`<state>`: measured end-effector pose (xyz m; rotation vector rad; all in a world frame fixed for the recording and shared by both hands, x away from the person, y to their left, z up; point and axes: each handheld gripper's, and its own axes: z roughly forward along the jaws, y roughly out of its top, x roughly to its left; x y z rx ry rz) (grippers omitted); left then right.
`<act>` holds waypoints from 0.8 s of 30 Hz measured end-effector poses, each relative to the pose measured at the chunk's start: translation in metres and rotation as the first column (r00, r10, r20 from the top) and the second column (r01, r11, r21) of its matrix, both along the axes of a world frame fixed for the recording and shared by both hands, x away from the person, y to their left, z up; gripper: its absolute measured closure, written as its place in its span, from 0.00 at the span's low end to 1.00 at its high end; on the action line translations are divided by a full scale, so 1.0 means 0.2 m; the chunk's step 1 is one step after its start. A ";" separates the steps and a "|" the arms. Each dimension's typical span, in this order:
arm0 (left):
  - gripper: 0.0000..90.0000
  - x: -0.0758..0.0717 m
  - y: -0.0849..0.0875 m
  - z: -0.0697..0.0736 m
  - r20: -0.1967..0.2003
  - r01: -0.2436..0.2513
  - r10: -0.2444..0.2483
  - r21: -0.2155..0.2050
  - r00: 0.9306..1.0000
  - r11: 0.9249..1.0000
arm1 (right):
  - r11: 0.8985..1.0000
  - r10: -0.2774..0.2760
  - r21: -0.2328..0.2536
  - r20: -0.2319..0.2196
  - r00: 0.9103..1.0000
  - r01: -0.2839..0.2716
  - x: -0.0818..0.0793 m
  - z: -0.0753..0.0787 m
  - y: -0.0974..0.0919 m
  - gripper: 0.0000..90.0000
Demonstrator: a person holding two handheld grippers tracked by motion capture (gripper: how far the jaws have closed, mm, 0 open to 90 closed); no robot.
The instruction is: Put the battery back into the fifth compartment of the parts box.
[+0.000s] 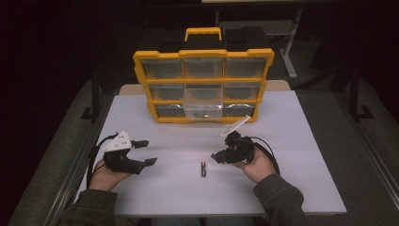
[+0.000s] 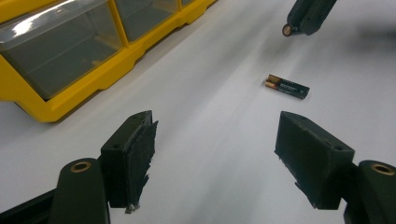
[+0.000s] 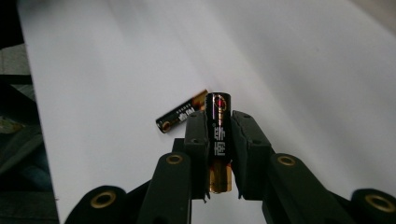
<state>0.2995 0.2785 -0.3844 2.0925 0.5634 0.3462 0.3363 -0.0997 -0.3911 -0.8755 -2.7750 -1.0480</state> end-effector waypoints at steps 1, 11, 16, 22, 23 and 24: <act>0.31 0.00 0.00 0.00 -0.001 0.001 -0.001 -0.001 1.000 1.000 | 1.000 0.003 0.004 0.008 1.000 -0.003 0.00 0.01 0.00 0.85; 0.31 0.00 0.00 0.00 -0.003 -0.002 0.002 -0.001 1.000 1.000 | 0.999 0.047 0.019 0.019 0.999 -0.047 0.03 0.14 -0.01 0.85; 0.31 0.00 0.00 0.00 0.001 0.000 0.000 0.001 1.000 1.000 | 0.997 0.071 0.020 0.035 0.997 -0.072 0.05 0.21 -0.01 0.85; 0.31 0.00 0.01 0.00 -0.001 -0.001 0.001 0.005 1.000 1.000 | 0.995 0.099 0.025 0.057 0.993 -0.101 0.07 0.26 -0.01 0.85; 0.31 0.00 0.01 0.00 0.003 -0.001 0.001 0.004 1.000 1.000 | 0.995 0.098 0.027 0.057 0.994 -0.099 0.07 0.27 -0.01 0.85; 0.31 0.00 0.01 0.00 0.011 0.003 -0.003 0.008 1.000 1.000 | 0.994 0.101 0.029 0.061 0.993 -0.103 0.07 0.28 -0.01 0.85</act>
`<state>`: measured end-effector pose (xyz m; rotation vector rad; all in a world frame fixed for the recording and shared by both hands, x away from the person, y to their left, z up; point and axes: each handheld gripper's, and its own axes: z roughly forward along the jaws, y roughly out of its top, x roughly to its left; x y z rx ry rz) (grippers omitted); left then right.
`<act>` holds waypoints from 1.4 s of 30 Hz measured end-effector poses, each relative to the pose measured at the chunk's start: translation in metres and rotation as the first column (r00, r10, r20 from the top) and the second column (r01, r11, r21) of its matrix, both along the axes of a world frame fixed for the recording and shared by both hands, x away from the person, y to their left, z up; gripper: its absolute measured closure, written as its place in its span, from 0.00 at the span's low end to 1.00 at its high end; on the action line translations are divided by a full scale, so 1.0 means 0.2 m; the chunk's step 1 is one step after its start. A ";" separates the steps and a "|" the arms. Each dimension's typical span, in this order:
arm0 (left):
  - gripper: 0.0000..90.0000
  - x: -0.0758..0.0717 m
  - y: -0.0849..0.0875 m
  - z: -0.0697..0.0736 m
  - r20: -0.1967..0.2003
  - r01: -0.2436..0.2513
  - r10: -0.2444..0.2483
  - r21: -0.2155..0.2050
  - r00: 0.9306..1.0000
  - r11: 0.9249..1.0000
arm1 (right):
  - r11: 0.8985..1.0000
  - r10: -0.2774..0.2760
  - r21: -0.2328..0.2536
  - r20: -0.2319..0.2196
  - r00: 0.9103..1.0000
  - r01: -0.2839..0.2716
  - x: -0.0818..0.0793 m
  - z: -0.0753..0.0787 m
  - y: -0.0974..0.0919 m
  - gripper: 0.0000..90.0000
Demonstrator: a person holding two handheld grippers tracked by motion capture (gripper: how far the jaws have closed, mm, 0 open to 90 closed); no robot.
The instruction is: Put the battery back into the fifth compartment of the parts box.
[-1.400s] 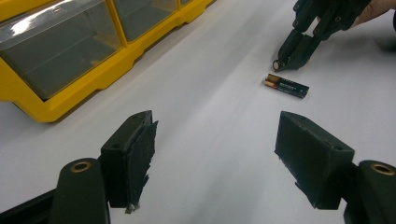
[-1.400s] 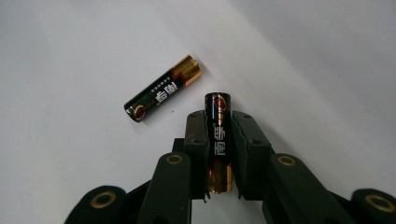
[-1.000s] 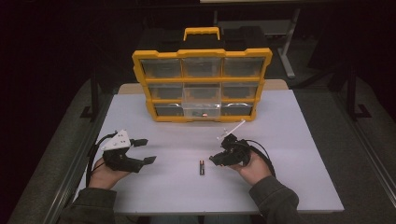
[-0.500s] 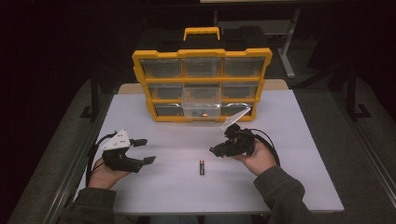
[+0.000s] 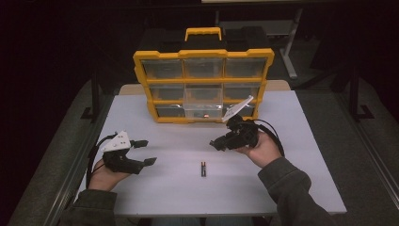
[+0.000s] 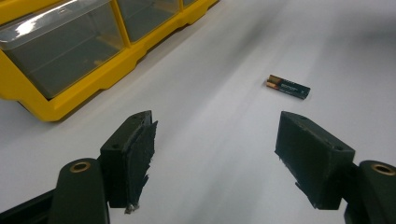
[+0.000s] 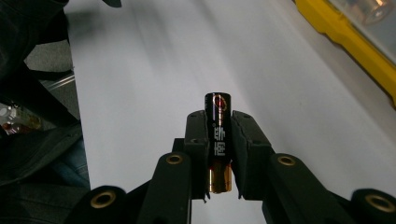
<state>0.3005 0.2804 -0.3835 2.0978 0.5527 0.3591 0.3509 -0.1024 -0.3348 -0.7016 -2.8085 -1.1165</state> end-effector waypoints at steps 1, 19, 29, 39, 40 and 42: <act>0.31 0.00 0.00 0.00 0.000 0.000 0.000 0.001 1.000 1.000 | 1.000 0.002 0.001 0.000 1.000 -0.002 0.00 0.01 0.00 0.85; 0.31 0.00 0.01 0.01 -0.003 -0.007 0.007 -0.004 1.000 1.000 | 0.998 0.066 0.007 0.058 0.996 -0.066 0.03 0.22 0.03 0.85; 0.31 0.00 0.01 0.00 -0.005 -0.011 0.011 -0.006 1.000 1.000 | 0.996 0.081 0.015 0.075 0.994 -0.083 0.06 0.33 0.04 0.84; 0.31 0.00 0.02 0.01 0.001 -0.012 0.012 -0.011 1.000 1.000 | 0.996 0.089 0.016 0.109 0.990 -0.092 0.11 0.45 0.07 0.84; 0.31 0.00 0.02 0.01 0.003 -0.014 0.014 -0.014 1.000 1.000 | 0.996 0.091 0.016 0.111 0.990 -0.093 0.11 0.46 0.07 0.85; 0.31 0.00 0.02 0.01 0.000 -0.017 0.017 -0.029 1.000 0.999 | 0.995 0.092 0.014 0.118 0.989 -0.094 0.12 0.48 0.08 0.85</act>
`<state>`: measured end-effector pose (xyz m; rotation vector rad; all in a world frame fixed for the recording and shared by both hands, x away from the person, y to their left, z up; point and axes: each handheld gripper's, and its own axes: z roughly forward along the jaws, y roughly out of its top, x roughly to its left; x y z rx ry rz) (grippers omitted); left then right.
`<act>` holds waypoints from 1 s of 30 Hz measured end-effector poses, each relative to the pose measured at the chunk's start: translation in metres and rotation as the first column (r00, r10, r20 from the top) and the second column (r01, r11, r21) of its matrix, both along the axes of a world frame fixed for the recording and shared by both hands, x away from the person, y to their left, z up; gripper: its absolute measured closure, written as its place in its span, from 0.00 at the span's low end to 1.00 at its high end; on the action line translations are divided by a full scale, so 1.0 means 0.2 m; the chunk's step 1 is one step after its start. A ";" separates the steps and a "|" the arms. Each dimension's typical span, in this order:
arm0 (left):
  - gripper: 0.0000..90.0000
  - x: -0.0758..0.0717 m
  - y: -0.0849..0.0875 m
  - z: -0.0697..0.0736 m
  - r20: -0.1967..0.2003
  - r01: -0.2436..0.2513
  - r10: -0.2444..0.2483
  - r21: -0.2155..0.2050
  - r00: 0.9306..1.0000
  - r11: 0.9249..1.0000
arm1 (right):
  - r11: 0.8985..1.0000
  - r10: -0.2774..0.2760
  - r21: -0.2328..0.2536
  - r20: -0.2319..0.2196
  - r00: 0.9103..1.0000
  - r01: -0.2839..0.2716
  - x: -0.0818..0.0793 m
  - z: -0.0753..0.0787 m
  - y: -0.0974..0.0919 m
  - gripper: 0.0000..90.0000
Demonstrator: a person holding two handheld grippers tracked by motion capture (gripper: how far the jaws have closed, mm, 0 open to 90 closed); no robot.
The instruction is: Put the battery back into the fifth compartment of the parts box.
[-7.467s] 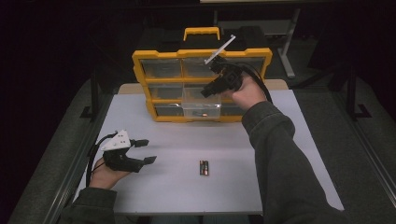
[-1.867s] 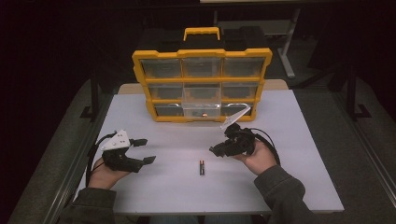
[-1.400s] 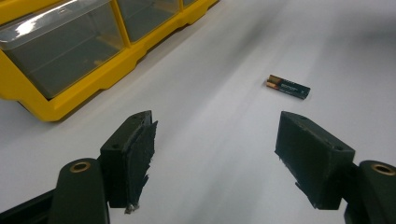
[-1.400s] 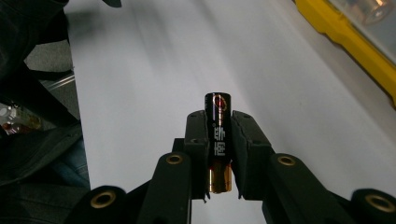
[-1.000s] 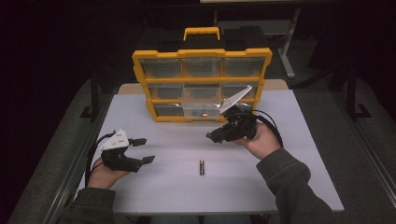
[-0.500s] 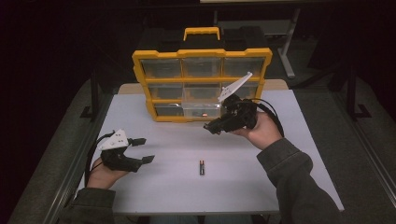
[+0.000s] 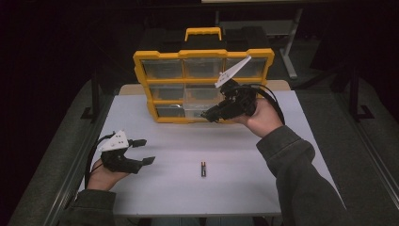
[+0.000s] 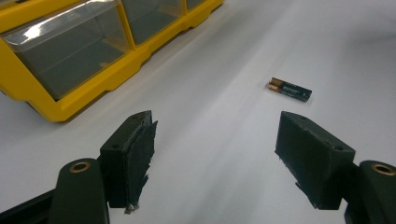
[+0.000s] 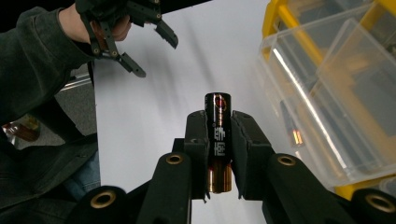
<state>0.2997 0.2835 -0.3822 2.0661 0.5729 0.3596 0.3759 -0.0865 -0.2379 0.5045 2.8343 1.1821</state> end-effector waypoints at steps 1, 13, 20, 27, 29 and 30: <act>0.31 0.00 0.00 0.00 -0.001 -0.001 0.001 0.002 1.000 1.000 | 1.000 0.001 -0.001 0.003 1.000 -0.001 0.01 0.01 0.00 0.84; 0.31 0.00 0.01 0.00 -0.005 0.000 0.000 0.016 1.000 1.000 | 1.000 -0.020 -0.012 0.020 1.000 0.020 0.11 0.12 0.03 0.84; 0.31 0.00 0.01 0.00 -0.002 0.001 -0.001 0.018 1.000 1.000 | 0.999 -0.035 -0.019 0.029 0.999 0.036 0.17 0.17 0.05 0.84; 0.31 0.01 0.02 0.00 -0.001 0.002 -0.002 0.020 1.000 1.000 | 0.998 -0.046 -0.031 0.032 0.998 0.047 0.23 0.20 0.08 0.84; 0.31 0.01 0.02 0.00 -0.001 0.003 -0.003 0.023 1.000 1.000 | 0.998 -0.050 -0.030 0.035 0.998 0.051 0.25 0.21 0.09 0.84; 0.31 0.01 0.01 0.00 0.003 0.003 -0.003 0.012 1.000 1.000 | 0.998 -0.054 -0.029 0.035 0.998 0.055 0.26 0.21 0.09 0.84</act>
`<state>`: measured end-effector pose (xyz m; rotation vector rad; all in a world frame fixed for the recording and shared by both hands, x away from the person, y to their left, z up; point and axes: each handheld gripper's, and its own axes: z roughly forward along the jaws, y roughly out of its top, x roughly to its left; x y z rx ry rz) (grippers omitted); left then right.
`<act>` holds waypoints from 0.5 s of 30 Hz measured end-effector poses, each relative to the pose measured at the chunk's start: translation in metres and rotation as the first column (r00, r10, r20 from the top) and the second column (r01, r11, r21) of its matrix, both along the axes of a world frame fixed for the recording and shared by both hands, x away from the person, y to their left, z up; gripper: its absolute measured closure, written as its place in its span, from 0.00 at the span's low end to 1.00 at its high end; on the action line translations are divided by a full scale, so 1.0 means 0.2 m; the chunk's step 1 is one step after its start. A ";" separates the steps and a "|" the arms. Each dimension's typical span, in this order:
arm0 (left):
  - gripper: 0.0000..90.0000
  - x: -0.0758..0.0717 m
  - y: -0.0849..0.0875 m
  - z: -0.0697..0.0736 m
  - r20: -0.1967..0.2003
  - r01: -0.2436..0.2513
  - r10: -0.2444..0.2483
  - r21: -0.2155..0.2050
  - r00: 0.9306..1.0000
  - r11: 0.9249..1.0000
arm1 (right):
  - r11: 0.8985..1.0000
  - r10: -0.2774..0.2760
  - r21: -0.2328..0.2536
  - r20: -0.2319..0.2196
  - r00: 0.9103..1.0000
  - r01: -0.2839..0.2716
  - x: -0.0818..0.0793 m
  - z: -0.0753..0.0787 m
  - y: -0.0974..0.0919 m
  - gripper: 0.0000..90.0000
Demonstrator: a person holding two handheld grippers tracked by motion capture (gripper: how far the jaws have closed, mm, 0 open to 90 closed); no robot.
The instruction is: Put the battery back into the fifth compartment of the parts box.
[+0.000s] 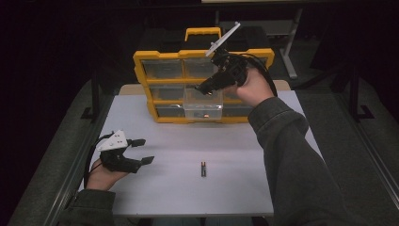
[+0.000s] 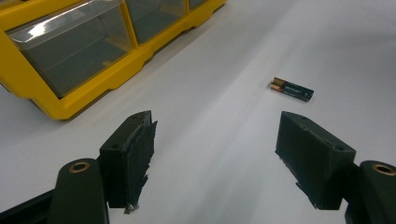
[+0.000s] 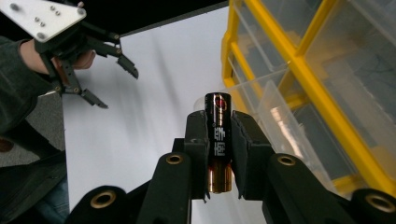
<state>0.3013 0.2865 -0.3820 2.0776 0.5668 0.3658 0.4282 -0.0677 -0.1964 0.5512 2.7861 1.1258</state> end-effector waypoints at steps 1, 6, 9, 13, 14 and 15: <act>0.31 0.00 0.00 0.00 0.001 0.002 -0.002 -0.002 1.000 1.000 | 1.000 -0.002 0.002 0.000 1.000 0.002 0.01 0.00 0.00 0.85; 0.31 0.00 0.00 -0.01 -0.016 -0.005 0.005 -0.006 1.000 1.000 | 1.000 -0.019 -0.002 -0.004 1.000 0.019 0.06 -0.01 0.02 0.85; 0.31 0.00 0.00 0.00 -0.007 -0.003 0.003 0.002 1.000 1.000 | 0.999 -0.032 0.003 -0.012 0.999 0.032 0.09 -0.02 0.02 0.85; 0.31 0.00 0.00 0.00 -0.008 -0.002 0.002 0.002 1.000 1.000 | 0.999 -0.044 -0.003 -0.014 0.999 0.044 0.12 -0.04 0.03 0.84; 0.30 0.00 0.00 -0.01 -0.008 -0.003 0.003 0.002 1.000 1.000 | 0.999 -0.047 -0.007 -0.013 0.999 0.047 0.13 -0.04 0.03 0.85; 0.31 0.00 0.00 0.00 -0.009 -0.004 0.004 0.002 1.000 1.000 | 0.999 -0.051 -0.008 -0.012 0.999 0.050 0.14 -0.05 0.03 0.84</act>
